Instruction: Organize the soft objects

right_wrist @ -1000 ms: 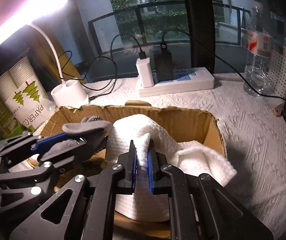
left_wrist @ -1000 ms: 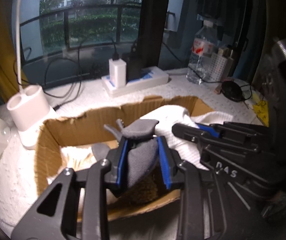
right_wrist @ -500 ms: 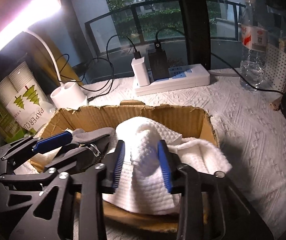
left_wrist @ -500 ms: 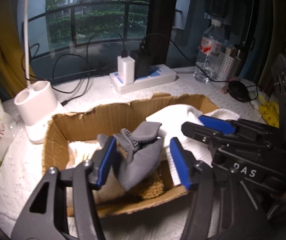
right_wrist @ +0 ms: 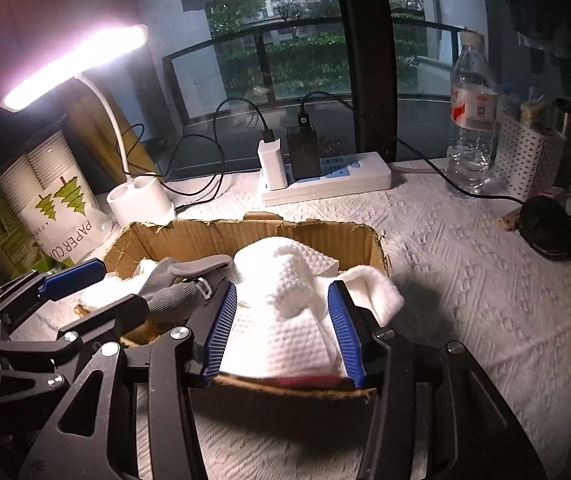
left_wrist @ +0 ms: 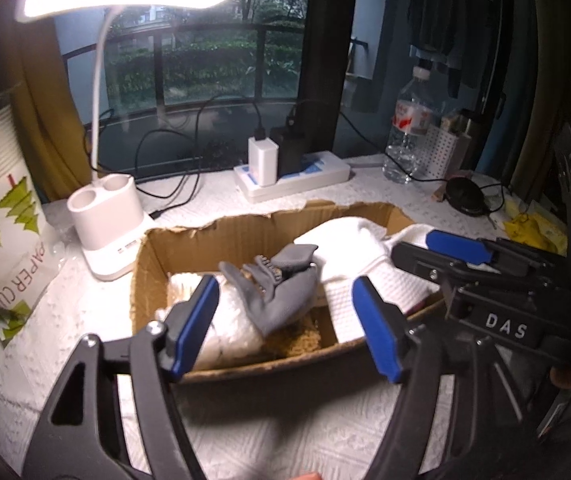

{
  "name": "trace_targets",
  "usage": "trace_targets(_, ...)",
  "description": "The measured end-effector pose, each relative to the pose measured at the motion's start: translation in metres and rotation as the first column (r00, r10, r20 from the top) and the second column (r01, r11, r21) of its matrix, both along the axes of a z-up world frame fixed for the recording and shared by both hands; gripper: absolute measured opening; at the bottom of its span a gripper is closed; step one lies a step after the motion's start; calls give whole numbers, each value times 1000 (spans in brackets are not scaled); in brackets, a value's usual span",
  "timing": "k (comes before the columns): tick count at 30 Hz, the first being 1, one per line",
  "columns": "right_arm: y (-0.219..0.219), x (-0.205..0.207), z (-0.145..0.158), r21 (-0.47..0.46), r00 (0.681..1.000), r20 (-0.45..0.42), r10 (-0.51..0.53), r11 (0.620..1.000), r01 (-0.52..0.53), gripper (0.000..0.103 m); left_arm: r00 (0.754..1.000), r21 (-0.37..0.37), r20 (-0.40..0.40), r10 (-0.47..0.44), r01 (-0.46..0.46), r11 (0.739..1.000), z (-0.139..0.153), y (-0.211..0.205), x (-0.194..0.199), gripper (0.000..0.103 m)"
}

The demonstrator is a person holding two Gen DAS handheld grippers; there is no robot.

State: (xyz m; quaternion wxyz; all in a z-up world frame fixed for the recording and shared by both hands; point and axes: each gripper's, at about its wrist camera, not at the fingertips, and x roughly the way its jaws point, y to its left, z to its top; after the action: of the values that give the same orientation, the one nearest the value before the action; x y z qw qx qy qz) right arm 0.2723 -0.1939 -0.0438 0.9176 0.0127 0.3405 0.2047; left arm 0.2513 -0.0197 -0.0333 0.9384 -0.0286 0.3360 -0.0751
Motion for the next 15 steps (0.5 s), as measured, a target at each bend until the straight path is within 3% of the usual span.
trace_targets(15,-1,-58,25,-14,997,77,-8,1000,9,50,995,-17,91,30,-29,999,27,11,-58,72)
